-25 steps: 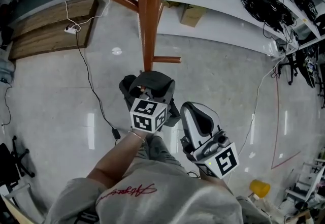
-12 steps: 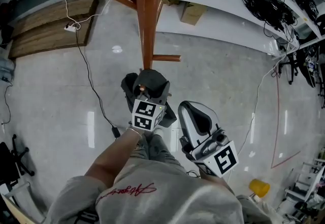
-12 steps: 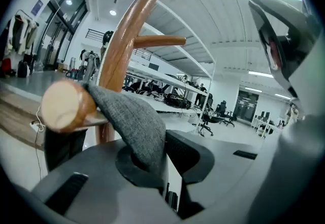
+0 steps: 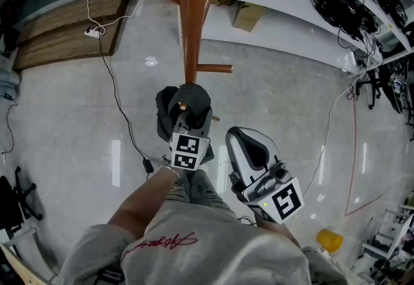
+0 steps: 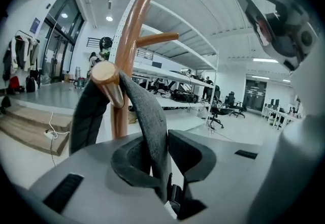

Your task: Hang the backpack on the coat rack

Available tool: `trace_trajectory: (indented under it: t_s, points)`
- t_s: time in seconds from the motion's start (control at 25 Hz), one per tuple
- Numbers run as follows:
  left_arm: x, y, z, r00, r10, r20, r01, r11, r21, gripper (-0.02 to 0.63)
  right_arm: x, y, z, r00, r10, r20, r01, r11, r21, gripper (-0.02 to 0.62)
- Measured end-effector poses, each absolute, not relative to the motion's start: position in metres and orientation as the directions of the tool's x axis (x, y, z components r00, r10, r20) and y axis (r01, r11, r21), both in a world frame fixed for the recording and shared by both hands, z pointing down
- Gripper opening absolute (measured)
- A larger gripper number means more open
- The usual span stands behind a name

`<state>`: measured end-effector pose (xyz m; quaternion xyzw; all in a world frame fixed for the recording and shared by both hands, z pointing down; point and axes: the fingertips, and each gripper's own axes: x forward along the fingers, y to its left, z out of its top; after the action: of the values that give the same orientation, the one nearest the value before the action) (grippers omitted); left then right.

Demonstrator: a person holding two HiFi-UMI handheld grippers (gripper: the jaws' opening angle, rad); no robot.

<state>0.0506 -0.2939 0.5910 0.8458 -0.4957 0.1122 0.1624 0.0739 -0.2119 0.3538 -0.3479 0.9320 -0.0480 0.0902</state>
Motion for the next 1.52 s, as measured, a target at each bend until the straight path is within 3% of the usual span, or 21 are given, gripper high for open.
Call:
trace_trajectory:
  t_s: [0.36, 0.64, 0.72, 0.92, 1.08, 1.24, 1.52]
  points:
    - [0.023, -0.268, 0.601, 0.392, -0.840, 0.374, -0.920, -0.368, 0.137, 0.127, 0.070, -0.201, 0.357, -0.766, -0.626, -0.143, -0.608, 0.779, -0.152, 0.021]
    - [-0.017, -0.238, 0.589, 0.261, -0.894, 0.366, -0.964, -0.259, 0.054, 0.127, 0.064, -0.196, 0.355, -0.801, -0.572, -0.175, -0.549, 0.819, -0.165, 0.021]
    - [-0.033, -0.230, 0.575, 0.236, -0.912, 0.334, -0.971, -0.229, 0.063, 0.119, 0.060, -0.194, 0.355, -0.807, -0.561, -0.183, -0.540, 0.828, -0.152, 0.021]
    - [-0.067, -0.206, 0.512, 0.200, -0.953, 0.225, -0.979, -0.183, 0.095, 0.029, 0.052, -0.180, 0.346, -0.803, -0.561, -0.200, -0.548, 0.827, -0.124, 0.021]
    - [-0.070, -0.173, 0.481, 0.251, -0.953, 0.170, -0.962, -0.225, 0.158, 0.017, 0.051, -0.151, 0.360, -0.799, -0.581, -0.154, -0.571, 0.814, -0.109, 0.021]
    - [-0.077, -0.175, 0.438, 0.341, -0.938, 0.065, -0.926, -0.323, 0.194, 0.017, 0.035, -0.145, 0.343, -0.755, -0.623, -0.205, -0.631, 0.775, -0.032, 0.021]
    - [-0.090, -0.101, 0.399, 0.489, -0.872, 0.039, -0.860, -0.474, 0.190, 0.017, -0.002, -0.066, 0.333, -0.672, -0.712, -0.205, -0.723, 0.690, -0.028, 0.021]
